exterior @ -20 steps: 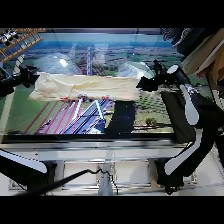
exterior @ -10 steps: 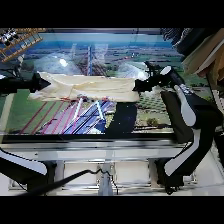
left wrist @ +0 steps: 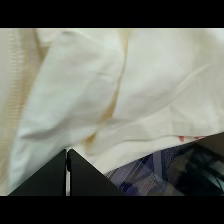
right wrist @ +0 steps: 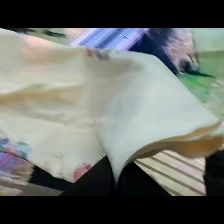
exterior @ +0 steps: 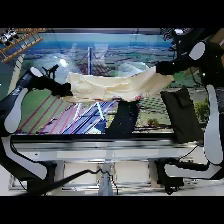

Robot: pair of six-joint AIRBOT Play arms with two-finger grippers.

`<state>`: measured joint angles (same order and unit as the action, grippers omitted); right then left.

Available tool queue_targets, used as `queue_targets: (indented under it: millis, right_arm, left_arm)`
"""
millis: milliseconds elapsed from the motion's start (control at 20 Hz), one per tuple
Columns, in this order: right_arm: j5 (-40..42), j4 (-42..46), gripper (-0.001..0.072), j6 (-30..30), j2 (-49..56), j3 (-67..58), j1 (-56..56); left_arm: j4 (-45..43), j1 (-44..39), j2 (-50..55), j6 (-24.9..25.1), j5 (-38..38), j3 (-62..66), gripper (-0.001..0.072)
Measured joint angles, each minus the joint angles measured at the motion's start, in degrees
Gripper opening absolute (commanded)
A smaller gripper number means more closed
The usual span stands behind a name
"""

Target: Fold the clothes and pants, and hang the long-sleeved shirts on hangers.

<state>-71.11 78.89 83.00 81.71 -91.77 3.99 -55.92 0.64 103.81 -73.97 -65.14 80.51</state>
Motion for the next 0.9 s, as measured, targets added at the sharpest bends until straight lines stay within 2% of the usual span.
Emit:
queue_targets:
  millis: [200, 350, 500, 550, 600, 650, 800, 900]
  right_arm:
    - [12.1, -5.3, 0.0007, 5.7, 4.4, -2.7, 13.6]
    - [22.6, -9.8, 0.0007, 7.9, 14.5, -8.6, 24.1]
    - [28.7, -13.9, 0.0013, 8.8, 27.5, -20.1, 31.6]
    - [29.9, -15.0, 0.0100, 9.0, 30.9, -22.9, 33.2]
    - [30.9, -16.2, 0.0301, 9.1, 33.6, -24.6, 34.4]
    - [31.8, -17.8, 0.0445, 9.0, 35.6, -25.5, 35.3]
    - [30.2, -21.8, 0.0456, 6.2, 37.5, -26.5, 36.0]
    - [28.4, -22.4, 0.0454, 4.4, 35.0, -26.8, 34.7]
  left_arm:
    - [-0.8, -0.8, -2.5, 0.3, -0.2, 0.0, 0.0004]
    - [-1.1, 3.8, -7.6, 0.9, -4.3, 0.0, 0.0004]
    - [-1.1, 10.5, -13.4, 1.1, -8.8, 0.0, 0.0005]
    - [-1.1, 12.5, -14.8, 1.2, -9.5, 0.0, 0.0004]
    - [-1.1, 14.6, -16.1, 1.3, -10.3, 0.0, 0.0005]
    - [-1.1, 16.3, -17.0, 1.3, -10.7, 0.0, 0.0004]
    - [-1.1, 19.1, -18.2, 1.3, -11.6, 0.0, 0.0005]
    - [-0.8, 19.3, -18.4, 1.3, -11.8, 0.0, 0.0005]
